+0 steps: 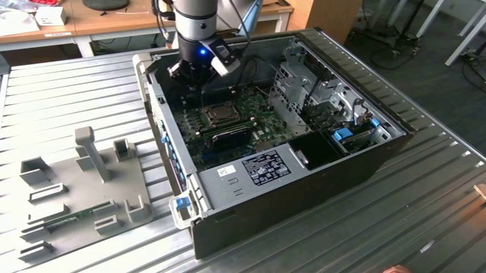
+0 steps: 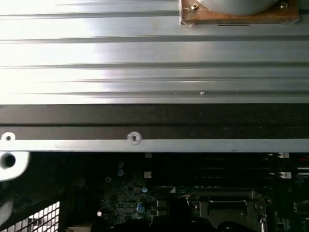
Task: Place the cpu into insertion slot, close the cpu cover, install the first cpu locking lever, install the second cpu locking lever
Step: 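Install the first cpu locking lever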
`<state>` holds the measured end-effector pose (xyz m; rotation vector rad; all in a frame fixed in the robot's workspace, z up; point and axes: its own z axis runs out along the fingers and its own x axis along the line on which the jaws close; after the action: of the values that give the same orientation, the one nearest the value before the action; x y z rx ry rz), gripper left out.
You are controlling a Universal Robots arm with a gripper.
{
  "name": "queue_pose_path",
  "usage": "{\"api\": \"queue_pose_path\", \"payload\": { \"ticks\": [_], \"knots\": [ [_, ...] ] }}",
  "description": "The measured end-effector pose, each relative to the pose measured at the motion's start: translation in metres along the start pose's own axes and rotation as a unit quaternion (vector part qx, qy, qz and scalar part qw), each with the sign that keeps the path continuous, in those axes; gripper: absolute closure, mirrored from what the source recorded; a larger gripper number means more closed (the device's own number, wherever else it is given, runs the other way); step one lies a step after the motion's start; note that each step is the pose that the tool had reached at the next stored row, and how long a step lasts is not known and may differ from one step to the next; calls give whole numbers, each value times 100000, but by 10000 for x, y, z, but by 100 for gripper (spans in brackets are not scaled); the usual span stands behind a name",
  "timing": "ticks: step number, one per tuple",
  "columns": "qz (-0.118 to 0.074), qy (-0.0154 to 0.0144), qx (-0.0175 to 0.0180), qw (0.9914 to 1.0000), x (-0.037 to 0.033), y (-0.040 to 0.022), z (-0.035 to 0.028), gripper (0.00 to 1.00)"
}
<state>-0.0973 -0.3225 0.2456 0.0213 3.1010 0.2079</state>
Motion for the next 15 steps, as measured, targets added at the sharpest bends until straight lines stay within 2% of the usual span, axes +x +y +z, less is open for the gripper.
{"api": "queue_pose_path", "payload": {
  "ticks": [6, 12, 15],
  "knots": [
    [0, 0, -13, 100000, -156, 2, 8, 90],
    [1, -3, -21, 100000, -174, 2, 10, 90],
    [3, 34, -16, 100000, -227, 4, 19, 90]
  ]
}}
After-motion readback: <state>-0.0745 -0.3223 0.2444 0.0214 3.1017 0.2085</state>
